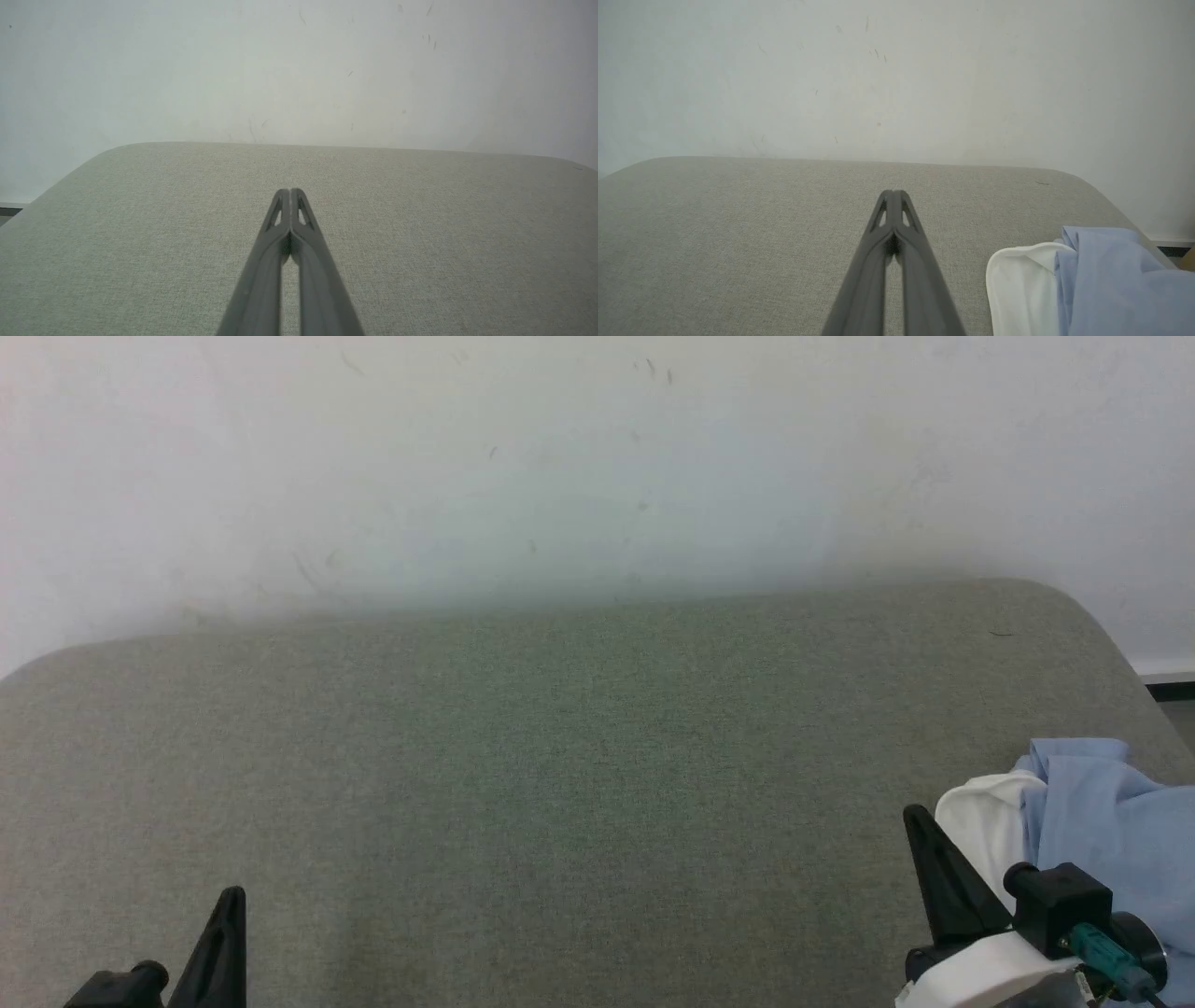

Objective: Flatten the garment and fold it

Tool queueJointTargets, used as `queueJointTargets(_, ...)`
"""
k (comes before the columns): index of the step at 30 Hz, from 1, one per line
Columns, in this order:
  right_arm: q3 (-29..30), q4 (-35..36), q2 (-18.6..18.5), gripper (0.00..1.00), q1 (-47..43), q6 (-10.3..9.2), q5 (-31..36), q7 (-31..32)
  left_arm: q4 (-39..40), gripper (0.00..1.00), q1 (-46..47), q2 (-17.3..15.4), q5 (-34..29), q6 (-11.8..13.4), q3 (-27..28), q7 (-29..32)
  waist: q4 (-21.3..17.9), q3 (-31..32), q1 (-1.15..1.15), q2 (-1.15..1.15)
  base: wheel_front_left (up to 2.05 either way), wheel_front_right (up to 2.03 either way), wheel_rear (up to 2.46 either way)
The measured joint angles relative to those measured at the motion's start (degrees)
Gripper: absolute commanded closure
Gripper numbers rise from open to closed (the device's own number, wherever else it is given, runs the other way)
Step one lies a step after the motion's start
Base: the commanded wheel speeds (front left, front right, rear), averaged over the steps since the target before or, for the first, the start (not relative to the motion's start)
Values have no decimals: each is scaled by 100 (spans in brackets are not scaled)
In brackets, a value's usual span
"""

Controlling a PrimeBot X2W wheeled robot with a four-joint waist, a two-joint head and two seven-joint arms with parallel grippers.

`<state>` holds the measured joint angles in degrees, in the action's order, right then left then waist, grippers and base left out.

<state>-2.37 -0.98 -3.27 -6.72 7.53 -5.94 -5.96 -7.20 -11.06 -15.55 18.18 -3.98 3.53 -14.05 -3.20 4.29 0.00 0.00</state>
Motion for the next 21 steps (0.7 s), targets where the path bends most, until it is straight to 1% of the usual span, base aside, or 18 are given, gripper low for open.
queueJointTargets(21,34,1,1,100,59,0,93,97,108,100,126,220,-283,54,-52,252,56,-76,0,0,0,0,0)
